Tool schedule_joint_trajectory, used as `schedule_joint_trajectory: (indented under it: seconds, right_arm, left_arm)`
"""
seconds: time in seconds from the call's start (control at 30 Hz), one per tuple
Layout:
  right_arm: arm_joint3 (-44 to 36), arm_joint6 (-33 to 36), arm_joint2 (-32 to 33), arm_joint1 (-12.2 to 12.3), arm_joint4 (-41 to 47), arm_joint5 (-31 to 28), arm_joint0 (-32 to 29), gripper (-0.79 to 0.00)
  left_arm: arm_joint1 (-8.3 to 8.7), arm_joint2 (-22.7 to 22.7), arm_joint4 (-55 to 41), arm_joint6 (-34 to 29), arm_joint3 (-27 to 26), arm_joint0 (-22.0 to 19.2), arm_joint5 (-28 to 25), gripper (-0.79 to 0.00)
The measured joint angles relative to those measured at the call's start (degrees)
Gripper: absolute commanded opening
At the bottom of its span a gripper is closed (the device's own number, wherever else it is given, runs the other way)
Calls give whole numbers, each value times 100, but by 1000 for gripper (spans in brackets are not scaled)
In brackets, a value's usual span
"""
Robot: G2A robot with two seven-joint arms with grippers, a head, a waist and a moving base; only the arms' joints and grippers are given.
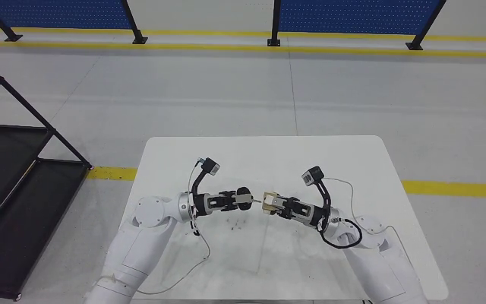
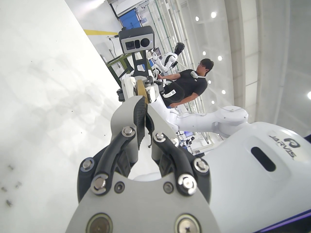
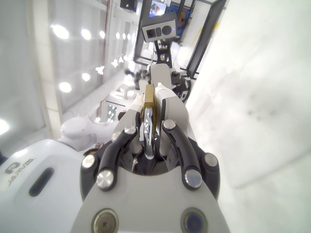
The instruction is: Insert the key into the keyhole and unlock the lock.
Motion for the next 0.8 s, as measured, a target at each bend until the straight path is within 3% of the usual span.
schedule_joint_trajectory:
  seconds: [0.8]
  right_arm:
    - [11, -93, -115, 27, 14, 29, 41, -785]
  left_arm:
    - [105, 170, 7, 265, 38, -52, -39, -785]
